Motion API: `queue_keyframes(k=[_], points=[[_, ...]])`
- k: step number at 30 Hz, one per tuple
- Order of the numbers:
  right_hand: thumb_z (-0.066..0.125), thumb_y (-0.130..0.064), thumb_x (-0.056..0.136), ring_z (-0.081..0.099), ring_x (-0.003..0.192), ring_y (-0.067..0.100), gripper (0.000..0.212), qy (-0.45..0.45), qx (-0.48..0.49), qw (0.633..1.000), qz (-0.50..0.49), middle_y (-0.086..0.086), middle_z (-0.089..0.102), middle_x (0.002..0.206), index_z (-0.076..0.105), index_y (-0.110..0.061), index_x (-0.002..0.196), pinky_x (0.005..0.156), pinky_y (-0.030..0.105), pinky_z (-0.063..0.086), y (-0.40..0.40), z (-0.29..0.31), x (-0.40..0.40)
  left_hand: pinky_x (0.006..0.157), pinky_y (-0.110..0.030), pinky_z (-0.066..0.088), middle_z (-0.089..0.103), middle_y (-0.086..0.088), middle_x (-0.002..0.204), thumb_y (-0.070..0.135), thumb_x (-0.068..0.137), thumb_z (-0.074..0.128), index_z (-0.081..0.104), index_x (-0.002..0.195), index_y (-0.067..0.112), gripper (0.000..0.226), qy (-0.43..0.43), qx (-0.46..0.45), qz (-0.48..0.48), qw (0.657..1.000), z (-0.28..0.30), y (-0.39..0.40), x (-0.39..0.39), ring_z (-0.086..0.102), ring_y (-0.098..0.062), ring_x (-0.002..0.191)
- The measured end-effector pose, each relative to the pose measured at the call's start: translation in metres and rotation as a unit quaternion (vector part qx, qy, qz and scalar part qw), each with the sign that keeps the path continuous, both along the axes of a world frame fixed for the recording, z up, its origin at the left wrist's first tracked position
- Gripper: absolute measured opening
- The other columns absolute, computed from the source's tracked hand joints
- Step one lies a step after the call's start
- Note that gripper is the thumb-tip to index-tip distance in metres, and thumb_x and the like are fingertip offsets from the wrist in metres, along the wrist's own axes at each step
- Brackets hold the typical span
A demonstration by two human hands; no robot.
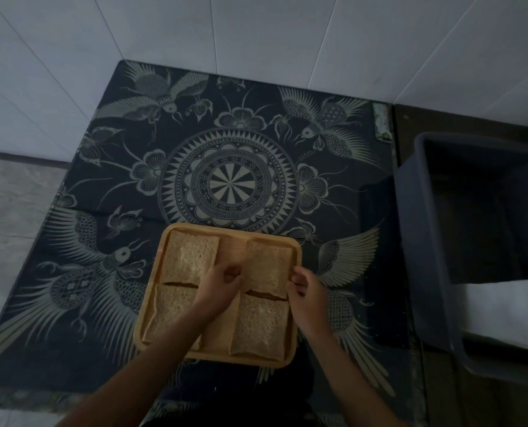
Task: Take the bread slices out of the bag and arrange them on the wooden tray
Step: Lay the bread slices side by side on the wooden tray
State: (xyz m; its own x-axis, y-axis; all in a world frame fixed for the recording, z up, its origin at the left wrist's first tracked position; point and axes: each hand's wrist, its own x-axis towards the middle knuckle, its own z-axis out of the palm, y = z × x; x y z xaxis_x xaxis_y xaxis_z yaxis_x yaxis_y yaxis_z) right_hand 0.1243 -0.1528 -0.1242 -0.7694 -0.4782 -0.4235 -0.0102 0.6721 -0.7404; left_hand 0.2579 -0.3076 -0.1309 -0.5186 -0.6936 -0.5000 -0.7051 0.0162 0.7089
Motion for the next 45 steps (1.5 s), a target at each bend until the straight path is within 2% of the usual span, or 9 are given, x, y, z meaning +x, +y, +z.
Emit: queue_keyframes(k=[6, 12, 18, 22, 28, 35, 40, 43, 45], points=[[0.065, -0.014, 0.098, 0.064, 0.102, 0.009, 0.036, -0.015, 0.007, 1.0, -0.011, 0.0, 0.068, 0.115, 0.062, -0.012, 0.133, 0.08, 0.014, 0.046, 0.034, -0.002, 0.025, 0.07, -0.01, 0.043, 0.066, 0.019, 0.094, 0.02, 0.089, 0.071, 0.067, 0.119, 0.022, 0.03, -0.001, 0.029, 0.013, 0.999, -0.005, 0.026, 0.025, 0.061, 0.005, 0.088], [0.064, -0.007, 0.098, 0.066, 0.108, 0.012, 0.038, -0.013, 0.008, 1.0, -0.02, 0.006, 0.07, 0.122, 0.063, -0.006, 0.136, 0.091, 0.022, 0.052, 0.045, -0.004, 0.043, 0.077, -0.016, 0.049, 0.071, 0.01, 0.098, 0.013, 0.089, 0.071, 0.07, 0.12, 0.018, 0.031, 0.023, 0.039, 0.039, 0.998, -0.006, 0.039, 0.034, 0.065, -0.001, 0.093], [0.065, -0.008, 0.098, 0.067, 0.105, 0.011, 0.035, 0.001, 0.012, 1.0, -0.006, 0.002, 0.072, 0.116, 0.066, -0.01, 0.133, 0.088, 0.016, 0.048, 0.043, -0.001, 0.043, 0.09, -0.03, 0.057, 0.074, 0.006, 0.105, 0.013, 0.088, 0.071, 0.07, 0.123, 0.019, 0.035, 0.033, 0.032, 0.039, 0.998, -0.005, 0.045, 0.042, 0.068, -0.007, 0.099], [0.065, -0.007, 0.097, 0.067, 0.105, 0.01, 0.033, 0.012, 0.016, 1.0, 0.008, 0.001, 0.072, 0.116, 0.067, -0.011, 0.13, 0.083, 0.01, 0.045, 0.044, -0.003, 0.043, 0.085, -0.02, 0.053, 0.075, 0.008, 0.107, 0.016, 0.087, 0.073, 0.072, 0.121, 0.023, 0.034, 0.027, 0.03, 0.033, 0.999, -0.006, 0.047, 0.046, 0.068, -0.002, 0.098], [0.065, -0.006, 0.096, 0.067, 0.104, 0.01, 0.032, 0.013, 0.012, 1.0, 0.003, 0.001, 0.073, 0.114, 0.069, -0.01, 0.128, 0.089, 0.02, 0.051, 0.047, -0.007, 0.046, 0.076, -0.011, 0.049, 0.074, 0.009, 0.106, 0.014, 0.086, 0.073, 0.071, 0.121, 0.023, 0.036, 0.03, 0.021, 0.022, 0.999, -0.003, 0.048, 0.047, 0.063, 0.008, 0.09], [0.063, -0.009, 0.098, 0.066, 0.107, 0.011, 0.034, -0.012, 0.007, 1.0, 0.007, -0.001, 0.071, 0.116, 0.066, -0.014, 0.131, 0.09, 0.021, 0.051, 0.05, -0.008, 0.042, 0.087, -0.024, 0.054, 0.075, 0.004, 0.111, 0.013, 0.088, 0.072, 0.07, 0.125, 0.019, 0.037, 0.042, 0.028, 0.022, 0.999, -0.001, 0.051, 0.05, 0.07, -0.006, 0.1], [0.062, -0.013, 0.099, 0.066, 0.107, 0.008, 0.037, -0.041, 0.005, 0.999, 0.033, -0.003, 0.069, 0.121, 0.063, -0.017, 0.136, 0.095, 0.03, 0.056, 0.052, -0.005, 0.038, 0.074, -0.014, 0.048, 0.072, 0.007, 0.107, 0.014, 0.089, 0.072, 0.068, 0.124, 0.019, 0.036, 0.032, 0.015, 0.03, 0.999, 0.002, 0.056, 0.048, 0.066, 0.0, 0.09], [0.063, -0.015, 0.099, 0.066, 0.105, 0.005, 0.037, -0.046, -0.001, 0.998, 0.044, -0.004, 0.069, 0.121, 0.063, -0.018, 0.136, 0.091, 0.024, 0.056, 0.054, -0.006, 0.035, 0.073, -0.015, 0.048, 0.07, 0.008, 0.106, 0.015, 0.09, 0.071, 0.068, 0.124, 0.02, 0.035, 0.033, 0.014, 0.041, 0.999, 0.005, 0.061, 0.047, 0.063, 0.004, 0.088], [0.063, -0.015, 0.099, 0.065, 0.104, 0.002, 0.037, -0.056, -0.005, 0.997, 0.051, -0.005, 0.069, 0.12, 0.063, -0.018, 0.136, 0.085, 0.017, 0.053, 0.055, -0.007, 0.032, 0.079, -0.022, 0.051, 0.071, 0.004, 0.111, 0.016, 0.09, 0.071, 0.067, 0.125, 0.019, 0.035, 0.029, 0.016, 0.048, 0.998, 0.005, 0.062, 0.046, 0.065, -0.002, 0.091]])
